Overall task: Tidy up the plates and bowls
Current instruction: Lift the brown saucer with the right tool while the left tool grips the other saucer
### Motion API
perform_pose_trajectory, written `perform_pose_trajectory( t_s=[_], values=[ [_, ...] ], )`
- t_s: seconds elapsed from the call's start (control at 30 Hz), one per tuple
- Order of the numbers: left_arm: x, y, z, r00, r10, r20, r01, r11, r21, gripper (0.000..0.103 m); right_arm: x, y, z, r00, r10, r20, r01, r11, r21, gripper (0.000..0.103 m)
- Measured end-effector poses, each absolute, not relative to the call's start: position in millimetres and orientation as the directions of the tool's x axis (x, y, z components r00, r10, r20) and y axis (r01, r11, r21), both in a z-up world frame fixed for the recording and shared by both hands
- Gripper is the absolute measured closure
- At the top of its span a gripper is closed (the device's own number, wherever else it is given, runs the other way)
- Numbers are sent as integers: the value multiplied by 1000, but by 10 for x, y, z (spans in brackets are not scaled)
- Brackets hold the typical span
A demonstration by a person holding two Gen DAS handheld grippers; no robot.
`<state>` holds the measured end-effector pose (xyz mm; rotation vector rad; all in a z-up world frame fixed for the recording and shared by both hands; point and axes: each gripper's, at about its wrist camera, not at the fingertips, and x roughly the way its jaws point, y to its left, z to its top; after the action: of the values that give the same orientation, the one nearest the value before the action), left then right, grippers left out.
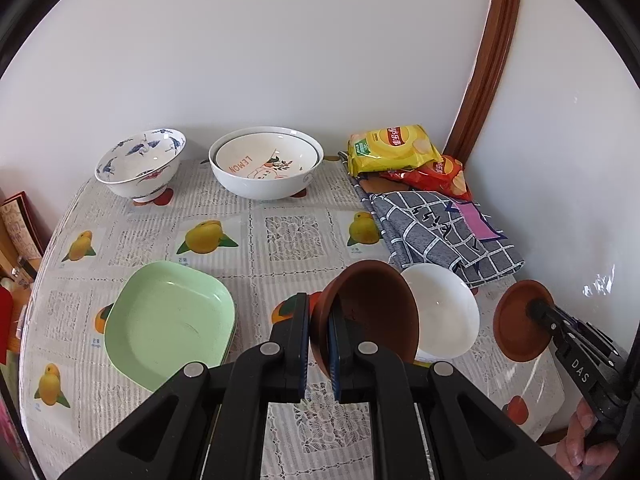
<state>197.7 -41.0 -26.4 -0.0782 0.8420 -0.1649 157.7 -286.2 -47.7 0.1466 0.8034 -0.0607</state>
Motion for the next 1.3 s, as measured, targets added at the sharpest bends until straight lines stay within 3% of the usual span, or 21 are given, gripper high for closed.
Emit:
perform_pose_trajectory(
  t_s=[1.3],
  values=[
    [2455,-203,-897,560,-208,-802,121,978,-169,94,2452,-2448,-1398,512,-41,-858,77,997,-2,95]
  ],
)
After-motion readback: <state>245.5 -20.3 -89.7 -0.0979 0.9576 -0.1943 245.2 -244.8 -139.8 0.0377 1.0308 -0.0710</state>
